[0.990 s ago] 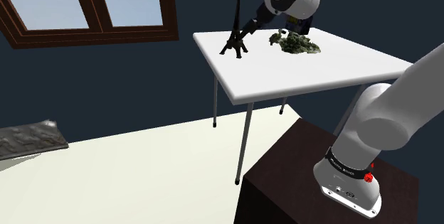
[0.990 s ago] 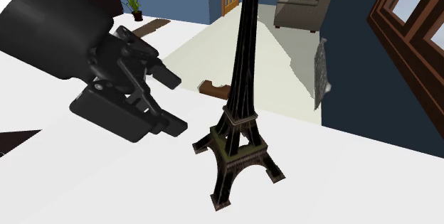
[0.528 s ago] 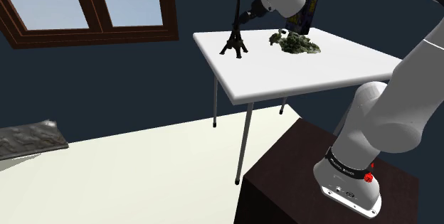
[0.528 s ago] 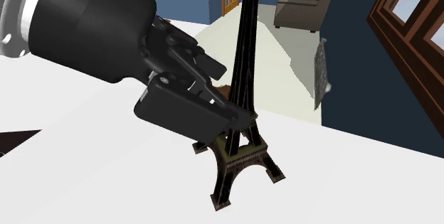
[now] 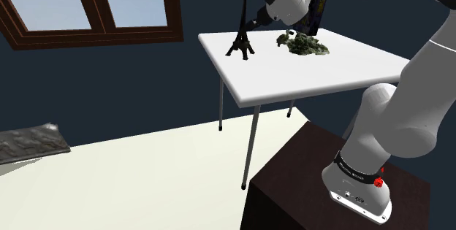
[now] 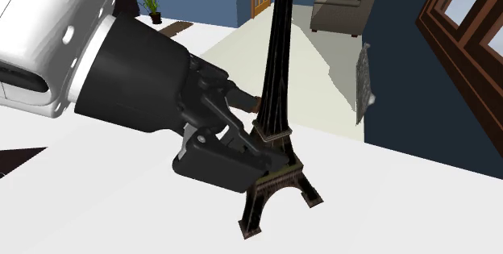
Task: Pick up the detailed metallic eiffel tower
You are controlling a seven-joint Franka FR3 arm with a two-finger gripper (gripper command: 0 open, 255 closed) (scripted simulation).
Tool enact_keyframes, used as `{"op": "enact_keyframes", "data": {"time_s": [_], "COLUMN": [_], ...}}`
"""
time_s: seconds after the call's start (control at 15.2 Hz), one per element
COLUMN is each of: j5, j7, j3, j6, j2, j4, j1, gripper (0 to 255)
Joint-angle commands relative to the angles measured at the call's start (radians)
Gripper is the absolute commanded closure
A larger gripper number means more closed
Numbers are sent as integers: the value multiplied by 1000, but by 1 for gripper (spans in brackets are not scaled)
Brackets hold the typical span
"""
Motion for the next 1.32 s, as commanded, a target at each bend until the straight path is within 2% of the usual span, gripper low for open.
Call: {"op": "enact_keyframes", "data": {"time_s": [0.0,0.59,1.25], "j5": [7,8,-200], "j7": [-6,-7,192], "j3": [-1,-1,66], "j6": [4,4,-84], "j2": [0,1,-48], "j4": [-4,-3,56], "j1": [3,3,-80], "gripper": [255,255,255]}}
